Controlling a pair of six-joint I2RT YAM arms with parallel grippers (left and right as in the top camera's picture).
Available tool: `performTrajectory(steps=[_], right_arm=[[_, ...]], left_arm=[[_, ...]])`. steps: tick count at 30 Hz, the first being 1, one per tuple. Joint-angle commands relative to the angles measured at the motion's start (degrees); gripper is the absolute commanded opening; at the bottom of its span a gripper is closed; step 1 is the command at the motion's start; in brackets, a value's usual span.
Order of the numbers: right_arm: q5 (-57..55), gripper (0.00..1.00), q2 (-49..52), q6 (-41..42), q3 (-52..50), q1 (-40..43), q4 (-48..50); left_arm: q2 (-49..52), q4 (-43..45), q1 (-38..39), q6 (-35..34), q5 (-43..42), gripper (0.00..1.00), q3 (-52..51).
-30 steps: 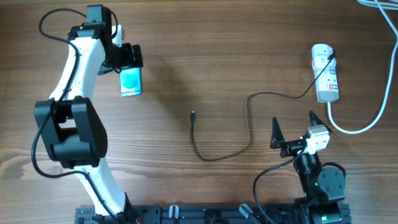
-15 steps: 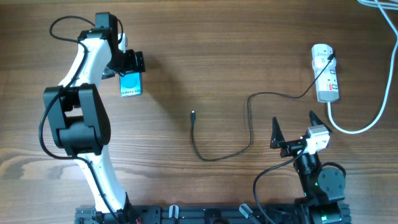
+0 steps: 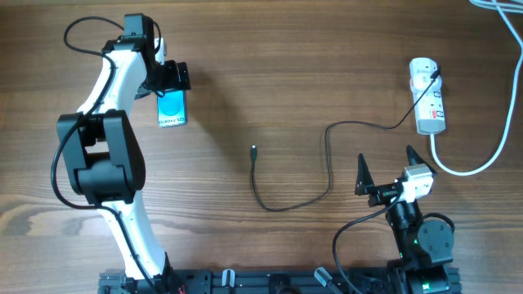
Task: Plug charger to phone and switch on socket
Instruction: 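Reach the left gripper over the Galaxy S25 phone, then grasp the phone's top edge with the left gripper and lift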
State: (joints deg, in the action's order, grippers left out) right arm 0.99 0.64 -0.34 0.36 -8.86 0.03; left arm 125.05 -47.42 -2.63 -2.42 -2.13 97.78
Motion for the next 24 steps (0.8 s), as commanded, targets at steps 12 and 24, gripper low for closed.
performTrajectory(steps=[12,24], right_arm=[[-1.03,1.0,-0.5,-0.76,-0.11,-0.24,0.33],[-1.03,1.0,-0.5,-0.76,-0.11,-0.24,0.33]], left_arm=[[0.87,10.56,0.26,0.48,0.72,1.0,-8.57],[0.87,7.17,0.28,0.44,-1.03,0.85,-10.58]])
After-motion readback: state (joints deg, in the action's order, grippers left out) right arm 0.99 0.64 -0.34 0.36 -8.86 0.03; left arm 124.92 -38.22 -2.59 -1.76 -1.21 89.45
